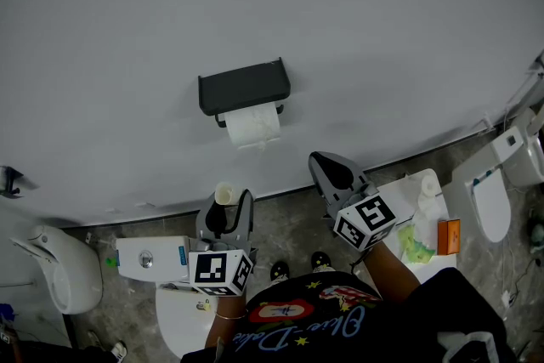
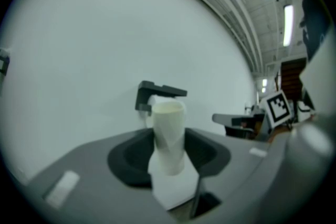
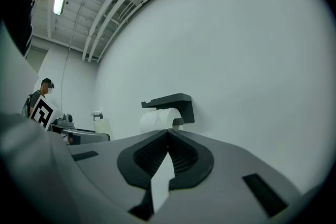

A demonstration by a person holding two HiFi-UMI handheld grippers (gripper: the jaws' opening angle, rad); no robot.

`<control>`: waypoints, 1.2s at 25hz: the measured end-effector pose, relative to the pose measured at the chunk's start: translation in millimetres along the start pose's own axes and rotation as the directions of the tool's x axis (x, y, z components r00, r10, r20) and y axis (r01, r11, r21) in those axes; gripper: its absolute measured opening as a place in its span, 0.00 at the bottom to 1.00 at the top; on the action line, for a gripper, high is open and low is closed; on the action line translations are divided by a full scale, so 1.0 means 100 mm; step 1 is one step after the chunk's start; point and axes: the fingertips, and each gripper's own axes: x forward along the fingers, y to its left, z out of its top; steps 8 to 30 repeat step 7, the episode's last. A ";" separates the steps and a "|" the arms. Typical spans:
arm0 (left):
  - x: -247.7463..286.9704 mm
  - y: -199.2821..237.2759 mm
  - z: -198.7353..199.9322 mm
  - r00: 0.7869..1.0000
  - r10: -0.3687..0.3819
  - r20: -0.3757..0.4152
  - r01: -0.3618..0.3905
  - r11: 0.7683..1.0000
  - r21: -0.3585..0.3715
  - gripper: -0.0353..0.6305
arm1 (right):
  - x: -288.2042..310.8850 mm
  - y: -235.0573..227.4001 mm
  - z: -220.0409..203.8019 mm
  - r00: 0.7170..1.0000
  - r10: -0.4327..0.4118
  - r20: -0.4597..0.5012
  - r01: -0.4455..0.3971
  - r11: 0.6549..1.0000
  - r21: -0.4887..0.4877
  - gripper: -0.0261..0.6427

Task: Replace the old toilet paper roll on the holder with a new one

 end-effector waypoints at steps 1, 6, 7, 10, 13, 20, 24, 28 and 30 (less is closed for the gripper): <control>0.00 0.00 0.00 1.000 0.000 0.000 0.000 1.000 -0.001 0.32 | 0.00 0.01 0.00 1.000 0.003 -0.001 -0.003 1.000 0.000 0.06; -0.01 -0.01 -0.01 1.000 0.002 -0.001 -0.002 1.000 0.003 0.32 | 0.00 0.03 0.00 1.000 0.018 0.000 -0.018 1.000 -0.009 0.06; 0.00 -0.01 0.00 1.000 0.002 0.000 -0.002 1.000 0.004 0.32 | 0.00 0.03 0.00 1.000 0.021 0.001 -0.021 1.000 -0.012 0.06; 0.00 -0.01 0.00 1.000 0.002 0.000 -0.002 1.000 0.004 0.32 | 0.00 0.03 0.00 1.000 0.021 0.001 -0.021 1.000 -0.012 0.06; 0.00 -0.01 0.00 1.000 0.002 0.000 -0.002 1.000 0.004 0.32 | 0.00 0.03 0.00 1.000 0.021 0.001 -0.021 1.000 -0.012 0.06; 0.00 -0.01 0.00 1.000 0.002 0.000 -0.002 1.000 0.004 0.32 | 0.00 0.03 0.00 1.000 0.021 0.001 -0.021 1.000 -0.012 0.06; 0.00 -0.01 0.00 1.000 0.002 0.000 -0.002 1.000 0.004 0.32 | 0.00 0.03 0.00 1.000 0.021 0.001 -0.021 1.000 -0.012 0.06; 0.00 -0.01 0.00 1.000 0.002 0.000 -0.002 1.000 0.004 0.32 | 0.00 0.03 0.00 1.000 0.021 0.001 -0.021 1.000 -0.012 0.06; 0.00 -0.01 0.00 1.000 0.002 0.000 -0.002 1.000 0.004 0.32 | 0.00 0.03 0.00 1.000 0.021 0.001 -0.021 1.000 -0.012 0.06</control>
